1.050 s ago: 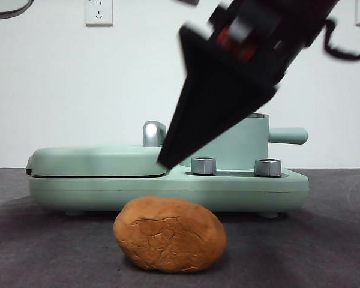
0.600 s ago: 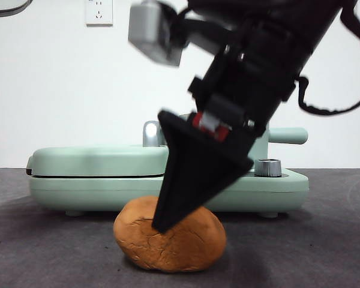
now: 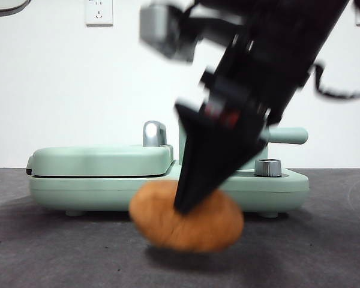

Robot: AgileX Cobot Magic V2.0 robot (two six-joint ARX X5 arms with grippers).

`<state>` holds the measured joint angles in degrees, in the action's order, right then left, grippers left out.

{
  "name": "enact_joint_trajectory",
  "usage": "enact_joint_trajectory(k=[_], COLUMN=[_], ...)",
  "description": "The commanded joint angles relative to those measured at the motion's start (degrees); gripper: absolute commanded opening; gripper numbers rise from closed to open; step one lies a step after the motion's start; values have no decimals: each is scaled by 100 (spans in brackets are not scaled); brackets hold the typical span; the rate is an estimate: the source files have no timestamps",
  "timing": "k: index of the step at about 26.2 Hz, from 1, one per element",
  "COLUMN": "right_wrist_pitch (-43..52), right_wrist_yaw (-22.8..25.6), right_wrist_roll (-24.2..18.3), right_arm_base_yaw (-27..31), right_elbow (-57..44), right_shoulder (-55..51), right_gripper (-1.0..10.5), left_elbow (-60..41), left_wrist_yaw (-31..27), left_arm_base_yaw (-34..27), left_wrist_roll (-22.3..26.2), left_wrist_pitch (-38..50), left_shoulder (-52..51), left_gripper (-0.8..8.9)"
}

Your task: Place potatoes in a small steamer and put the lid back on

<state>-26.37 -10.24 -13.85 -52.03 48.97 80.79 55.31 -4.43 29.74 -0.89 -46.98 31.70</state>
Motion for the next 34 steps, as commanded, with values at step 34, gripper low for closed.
enact_joint_trajectory(k=[34], right_wrist_pitch=[-1974], right_wrist_yaw=[876], right_wrist_roll=[568], right_arm_base_yaw=[2343], right_elbow=[5366], right_shoulder=[2000], right_gripper=[254], left_elbow=[77], left_wrist_yaw=[-35], left_arm_base_yaw=[11], left_wrist_roll=[39], left_wrist_pitch=[632], left_shoulder=[321], left_gripper=[15])
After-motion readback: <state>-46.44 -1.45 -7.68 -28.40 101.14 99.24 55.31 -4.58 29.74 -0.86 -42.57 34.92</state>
